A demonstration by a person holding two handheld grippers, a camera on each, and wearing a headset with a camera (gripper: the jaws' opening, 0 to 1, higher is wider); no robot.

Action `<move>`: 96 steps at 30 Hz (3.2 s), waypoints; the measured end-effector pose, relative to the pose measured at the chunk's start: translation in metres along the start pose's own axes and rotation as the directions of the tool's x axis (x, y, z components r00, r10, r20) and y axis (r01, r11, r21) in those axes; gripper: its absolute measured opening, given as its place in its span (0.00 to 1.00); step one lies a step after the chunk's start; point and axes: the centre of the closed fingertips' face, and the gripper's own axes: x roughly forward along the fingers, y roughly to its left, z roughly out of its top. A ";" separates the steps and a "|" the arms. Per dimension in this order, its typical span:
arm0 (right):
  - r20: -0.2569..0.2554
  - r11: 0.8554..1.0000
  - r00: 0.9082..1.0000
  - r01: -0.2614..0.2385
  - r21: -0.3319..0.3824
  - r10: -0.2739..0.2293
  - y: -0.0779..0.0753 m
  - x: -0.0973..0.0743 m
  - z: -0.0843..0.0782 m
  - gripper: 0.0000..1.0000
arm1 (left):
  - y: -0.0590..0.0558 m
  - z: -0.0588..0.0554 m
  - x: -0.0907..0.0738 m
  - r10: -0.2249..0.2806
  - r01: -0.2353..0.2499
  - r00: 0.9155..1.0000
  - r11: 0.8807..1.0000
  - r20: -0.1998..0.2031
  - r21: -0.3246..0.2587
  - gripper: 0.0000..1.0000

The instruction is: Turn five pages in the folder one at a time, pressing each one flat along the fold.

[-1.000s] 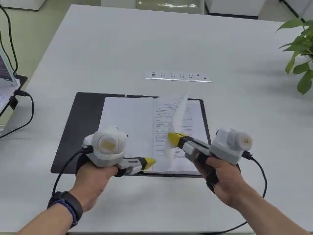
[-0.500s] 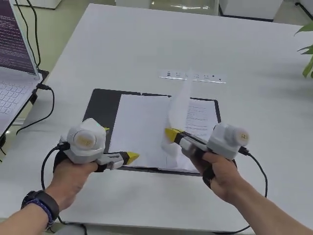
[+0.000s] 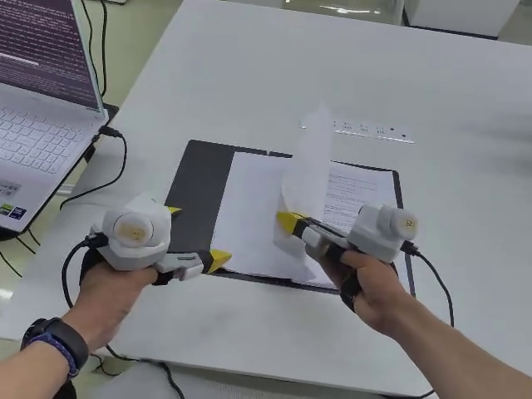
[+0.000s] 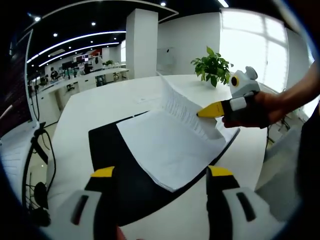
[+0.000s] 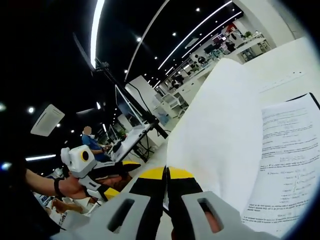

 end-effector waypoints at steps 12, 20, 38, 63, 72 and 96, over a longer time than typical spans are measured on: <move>-0.054 1.000 0.998 -0.029 0.012 0.030 0.007 0.022 -0.019 0.00 | 0.009 -0.004 -0.016 0.012 -0.012 1.000 1.000 0.011 -0.010 0.72; -0.087 0.998 0.995 -0.044 0.034 0.047 0.008 0.036 -0.038 0.00 | 0.012 -0.014 -0.025 0.010 -0.010 1.000 1.000 -0.001 -0.008 0.73; -0.177 0.996 0.982 -0.050 0.078 0.063 0.001 0.066 -0.064 0.00 | 0.013 -0.006 -0.036 0.018 -0.018 1.000 0.999 0.005 -0.029 0.73; -0.245 0.965 0.969 0.082 0.248 -0.020 -0.027 0.084 -0.105 0.00 | 0.020 -0.003 -0.058 0.061 -0.058 0.998 0.995 0.028 -0.083 0.75; -0.214 0.951 0.977 0.056 0.305 0.011 -0.014 0.084 -0.099 0.17 | 0.018 -0.006 -0.054 0.057 -0.055 0.998 0.995 0.029 -0.083 0.74; -0.156 0.986 0.986 -0.026 0.167 0.052 -0.003 0.037 -0.062 0.36 | 0.010 0.014 -0.020 0.032 -0.030 0.999 0.999 0.041 -0.038 0.51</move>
